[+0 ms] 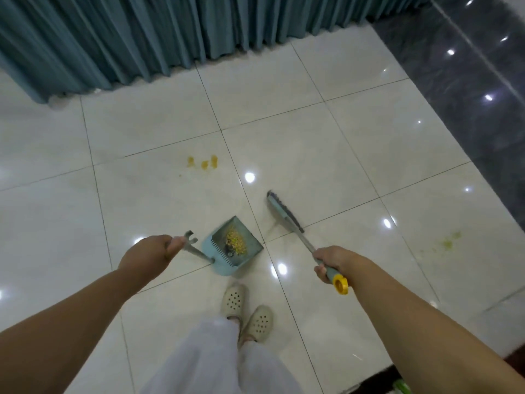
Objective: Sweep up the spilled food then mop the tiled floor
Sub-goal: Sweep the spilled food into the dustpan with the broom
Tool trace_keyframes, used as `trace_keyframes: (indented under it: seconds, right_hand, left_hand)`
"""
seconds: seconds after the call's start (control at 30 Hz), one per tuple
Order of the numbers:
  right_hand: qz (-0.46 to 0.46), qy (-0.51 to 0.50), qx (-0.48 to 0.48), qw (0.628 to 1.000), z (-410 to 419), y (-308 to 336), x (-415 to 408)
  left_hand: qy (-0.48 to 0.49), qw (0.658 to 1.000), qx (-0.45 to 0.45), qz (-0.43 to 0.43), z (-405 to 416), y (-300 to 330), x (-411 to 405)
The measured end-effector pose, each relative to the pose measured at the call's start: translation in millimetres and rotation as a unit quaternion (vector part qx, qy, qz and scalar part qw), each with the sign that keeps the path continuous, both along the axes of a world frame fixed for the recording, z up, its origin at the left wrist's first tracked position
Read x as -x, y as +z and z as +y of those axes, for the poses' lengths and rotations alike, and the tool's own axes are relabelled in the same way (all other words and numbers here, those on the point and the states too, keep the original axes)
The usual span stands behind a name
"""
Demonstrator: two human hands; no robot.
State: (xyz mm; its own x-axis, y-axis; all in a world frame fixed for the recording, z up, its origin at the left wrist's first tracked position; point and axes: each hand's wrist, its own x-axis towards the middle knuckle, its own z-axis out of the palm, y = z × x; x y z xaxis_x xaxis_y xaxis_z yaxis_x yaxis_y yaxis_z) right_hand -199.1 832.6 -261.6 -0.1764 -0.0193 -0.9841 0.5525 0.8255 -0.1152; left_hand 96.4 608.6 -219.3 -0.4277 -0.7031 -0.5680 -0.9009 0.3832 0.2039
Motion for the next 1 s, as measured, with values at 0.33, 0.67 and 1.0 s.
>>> trace_keyframes:
  seconds: [0.33, 0.67, 1.0]
  right_hand:
    - [-0.107, -0.013, 0.043, 0.993, 32, 36, -40]
    - [-0.021, 0.010, 0.037, 0.999, 20, 24, -1]
    - [-0.079, 0.058, 0.035, 0.995, -2, 10, -45]
  left_hand:
    - [-0.006, 0.999, -0.029, 0.024, 9, 7, 21]
    - [0.031, 0.999, -0.016, 0.027, 23, 11, 8]
    - [0.014, 1.000, -0.014, 0.010, 22, 0, 8]
